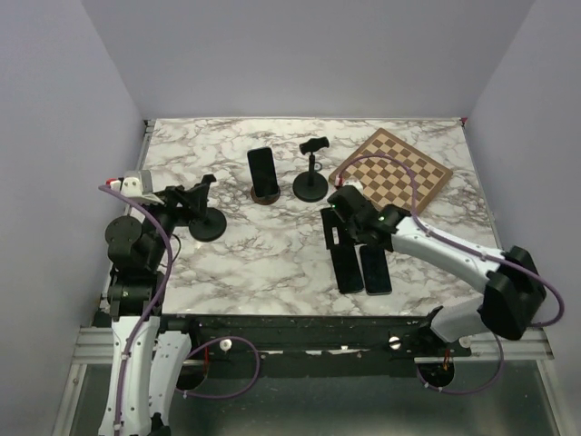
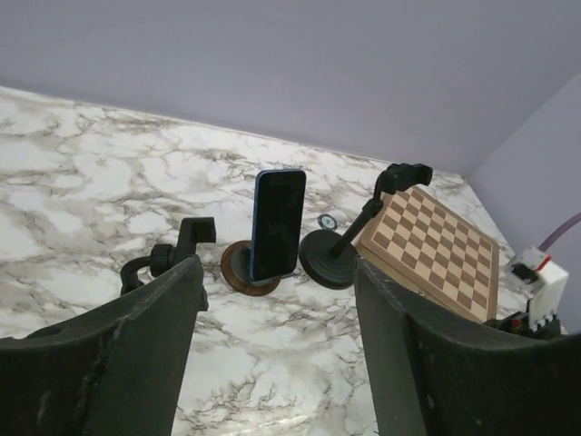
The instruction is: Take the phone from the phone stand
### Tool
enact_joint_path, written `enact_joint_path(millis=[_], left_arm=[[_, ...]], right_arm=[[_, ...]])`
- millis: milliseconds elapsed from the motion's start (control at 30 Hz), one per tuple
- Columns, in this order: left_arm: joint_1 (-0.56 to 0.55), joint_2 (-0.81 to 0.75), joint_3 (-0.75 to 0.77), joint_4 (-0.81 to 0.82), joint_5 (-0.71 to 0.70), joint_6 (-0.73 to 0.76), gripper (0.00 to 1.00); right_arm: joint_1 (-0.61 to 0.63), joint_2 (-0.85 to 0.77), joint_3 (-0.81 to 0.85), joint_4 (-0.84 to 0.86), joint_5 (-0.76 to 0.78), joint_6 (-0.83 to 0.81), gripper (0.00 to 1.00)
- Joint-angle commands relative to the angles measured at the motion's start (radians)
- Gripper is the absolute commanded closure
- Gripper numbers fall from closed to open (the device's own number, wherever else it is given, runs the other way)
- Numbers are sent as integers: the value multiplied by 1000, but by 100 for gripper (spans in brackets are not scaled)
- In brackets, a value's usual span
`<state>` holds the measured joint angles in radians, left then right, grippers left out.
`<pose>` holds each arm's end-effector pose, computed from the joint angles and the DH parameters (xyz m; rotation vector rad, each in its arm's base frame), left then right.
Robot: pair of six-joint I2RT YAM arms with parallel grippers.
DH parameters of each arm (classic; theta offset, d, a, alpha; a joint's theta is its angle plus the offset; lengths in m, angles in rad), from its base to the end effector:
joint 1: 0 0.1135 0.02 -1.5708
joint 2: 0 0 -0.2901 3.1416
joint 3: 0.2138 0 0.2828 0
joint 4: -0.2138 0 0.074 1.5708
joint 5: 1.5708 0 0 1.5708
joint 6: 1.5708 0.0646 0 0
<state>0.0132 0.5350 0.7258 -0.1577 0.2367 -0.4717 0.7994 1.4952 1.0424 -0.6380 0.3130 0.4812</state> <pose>0.1673 -0.0129 0.3773 -0.1875 1.5527 -0.5444 0.2481 0.2266 0.2157 -0.3097 2.5575 0.0506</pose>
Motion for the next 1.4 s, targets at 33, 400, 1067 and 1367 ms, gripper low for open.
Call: enact_joint_path(millis=[33,400,1067,1367], left_arm=[[-9,1,70,-82,105,-17,22],[-400,228,247,-186,-116,-11,1],[-516,1086,745,-329,-543,-98,1],[-475,1215,772,-285,-548,-108,1]], right_arm=[[4,-219,-55,115,8,-20,9],[5,-385,-139,128,57,24,11],[4,-546,-158,90,113,22,12],[4,-581,-165,77,124,21,12]])
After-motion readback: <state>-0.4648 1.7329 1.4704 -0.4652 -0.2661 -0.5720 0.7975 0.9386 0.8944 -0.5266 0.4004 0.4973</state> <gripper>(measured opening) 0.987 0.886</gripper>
